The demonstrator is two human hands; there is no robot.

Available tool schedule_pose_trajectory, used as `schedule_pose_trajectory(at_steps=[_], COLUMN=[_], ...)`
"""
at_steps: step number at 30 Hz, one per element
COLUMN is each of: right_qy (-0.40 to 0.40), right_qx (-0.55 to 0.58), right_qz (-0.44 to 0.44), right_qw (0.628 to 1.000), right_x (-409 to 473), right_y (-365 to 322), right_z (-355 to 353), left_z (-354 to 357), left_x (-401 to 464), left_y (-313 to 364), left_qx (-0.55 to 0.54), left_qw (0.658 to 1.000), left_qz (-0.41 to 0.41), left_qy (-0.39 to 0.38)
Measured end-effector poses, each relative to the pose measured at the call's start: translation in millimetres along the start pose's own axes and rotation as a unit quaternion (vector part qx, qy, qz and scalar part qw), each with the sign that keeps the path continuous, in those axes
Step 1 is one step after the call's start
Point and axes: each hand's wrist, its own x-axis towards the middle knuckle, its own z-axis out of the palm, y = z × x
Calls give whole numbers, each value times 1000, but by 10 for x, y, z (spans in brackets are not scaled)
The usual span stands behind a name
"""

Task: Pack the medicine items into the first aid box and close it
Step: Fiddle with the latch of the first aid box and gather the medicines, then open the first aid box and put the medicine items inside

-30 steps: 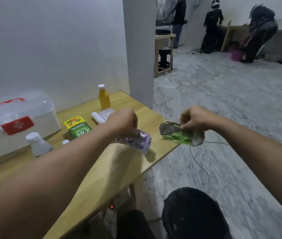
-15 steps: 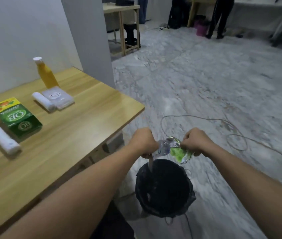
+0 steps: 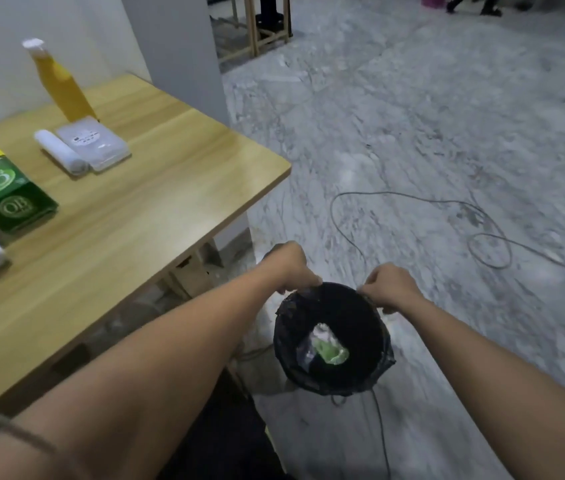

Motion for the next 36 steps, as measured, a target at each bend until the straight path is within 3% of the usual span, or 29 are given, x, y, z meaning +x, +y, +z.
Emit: schedule_pose_trajectory(at_steps=[5, 11, 16, 21, 27, 31, 36], right_qy=[22, 19, 36, 30, 37, 69, 52], right_qx=[44, 17, -28, -82, -107, -122, -148], right_qz=[-98, -241, -339, -442, -545, -610, -661], right_qw=[994, 970, 940, 893, 831, 780, 734], right_x=[-139, -581, -980, -1420, -1849, -2093, -2176], right_y=[-574, -1467, -2332, -3309, -4398, -5029, -5494], right_z=[-622, -1391, -1644, -1492, -1060, -635, -96], left_z=[-613, -1557, -2356, -2980, -3503, -3673, -3673], left_x=[-259, -832, -1399, -1967, -2604, -2966, -3103], left_y=[305, 542, 316, -332, -1269, -1910, -2523], left_qx=[2, -84, -58, -32, -27, 0, -4], left_qw=[998, 987, 976, 958, 941, 924, 901], left_qz=[61, 118, 120, 74, -13, -79, -135], left_qy=[13, 68, 174, 275, 336, 373, 411])
